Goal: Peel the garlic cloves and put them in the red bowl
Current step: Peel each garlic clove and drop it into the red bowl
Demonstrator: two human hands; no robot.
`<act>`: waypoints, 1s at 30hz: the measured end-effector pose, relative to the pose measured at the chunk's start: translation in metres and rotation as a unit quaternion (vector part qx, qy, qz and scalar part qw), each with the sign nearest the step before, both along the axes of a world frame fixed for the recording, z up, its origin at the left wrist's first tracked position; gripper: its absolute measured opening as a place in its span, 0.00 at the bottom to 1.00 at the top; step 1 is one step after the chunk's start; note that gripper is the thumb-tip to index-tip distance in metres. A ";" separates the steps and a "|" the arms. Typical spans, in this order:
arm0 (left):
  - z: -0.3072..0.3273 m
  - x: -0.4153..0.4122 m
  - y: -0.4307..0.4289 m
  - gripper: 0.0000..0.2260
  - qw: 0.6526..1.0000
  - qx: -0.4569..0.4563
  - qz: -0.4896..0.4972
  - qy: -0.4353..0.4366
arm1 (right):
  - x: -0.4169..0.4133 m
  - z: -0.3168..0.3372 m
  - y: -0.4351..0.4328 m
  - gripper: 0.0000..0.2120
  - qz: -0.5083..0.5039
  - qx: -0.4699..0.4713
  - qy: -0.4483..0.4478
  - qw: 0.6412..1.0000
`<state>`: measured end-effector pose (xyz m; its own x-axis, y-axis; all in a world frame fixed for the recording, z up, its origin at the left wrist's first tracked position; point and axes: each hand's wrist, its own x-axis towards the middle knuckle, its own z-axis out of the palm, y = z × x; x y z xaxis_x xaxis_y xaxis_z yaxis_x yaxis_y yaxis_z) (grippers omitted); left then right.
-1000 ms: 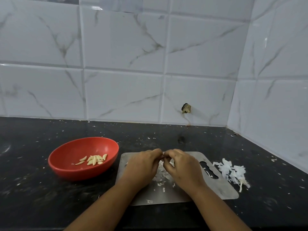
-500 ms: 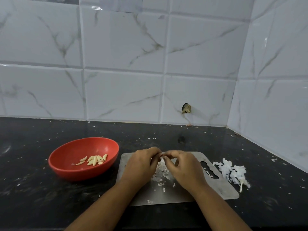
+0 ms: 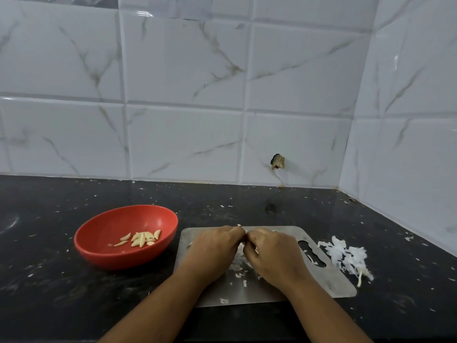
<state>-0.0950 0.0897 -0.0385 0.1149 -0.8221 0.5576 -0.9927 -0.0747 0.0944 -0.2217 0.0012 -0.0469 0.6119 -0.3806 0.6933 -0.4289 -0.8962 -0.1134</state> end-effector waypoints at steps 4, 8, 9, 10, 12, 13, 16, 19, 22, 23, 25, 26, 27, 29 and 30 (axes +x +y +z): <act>0.000 0.001 0.000 0.11 1.000 -0.002 -0.012 0.023 | -0.003 -0.001 -0.004 0.11 0.016 0.033 0.014 0.999; -0.001 0.000 0.000 0.11 1.000 -0.007 0.007 -0.005 | -0.004 0.001 -0.003 0.07 0.031 0.057 -0.005 0.998; -0.001 0.000 0.001 0.11 1.000 -0.008 0.016 -0.021 | -0.004 0.001 -0.003 0.06 0.034 0.067 -0.012 0.997; -0.001 -0.001 0.002 0.11 0.999 -0.010 0.022 -0.030 | -0.004 0.001 -0.002 0.06 0.038 0.078 -0.015 0.996; 0.000 -0.002 0.003 0.11 0.999 -0.011 0.025 -0.028 | -0.004 0.001 -0.001 0.06 0.041 0.091 -0.013 0.995; 0.001 -0.003 0.003 0.11 0.999 -0.012 0.026 -0.026 | -0.004 0.001 -0.001 0.06 0.040 0.093 -0.010 0.995; 0.001 -0.004 0.003 0.12 0.999 -0.018 0.024 -0.012 | -0.004 0.001 -0.001 0.06 0.037 0.087 -0.005 0.996; 0.001 -0.004 0.004 0.12 0.999 -0.021 0.025 -0.016 | -0.004 0.002 0.000 0.06 0.037 0.089 -0.001 0.995; 0.000 -0.004 0.004 0.12 0.999 -0.019 0.017 -0.022 | -0.005 0.002 0.000 0.06 0.038 0.093 0.002 0.995; -0.001 -0.003 0.004 0.12 1.000 -0.020 0.011 -0.015 | -0.005 0.002 -0.001 0.06 0.037 0.098 0.000 0.994; -0.003 -0.001 0.001 0.11 1.000 -0.023 -0.002 0.009 | -0.005 0.002 -0.002 0.06 0.038 0.110 -0.003 0.993; -0.004 0.000 0.000 0.10 0.999 -0.025 -0.006 0.019 | -0.004 0.002 -0.002 0.06 0.039 0.112 -0.005 0.993; -0.005 0.002 -0.002 0.09 0.999 -0.024 -0.006 0.026 | -0.004 0.002 -0.002 0.06 0.041 0.112 -0.008 0.993; -0.007 0.004 -0.003 0.09 0.999 -0.032 -0.009 0.043 | -0.004 0.001 -0.001 0.06 0.046 0.108 -0.013 0.993; -0.008 0.004 -0.004 0.08 0.998 -0.041 -0.013 0.052 | -0.003 0.001 -0.001 0.06 0.048 0.103 -0.014 0.993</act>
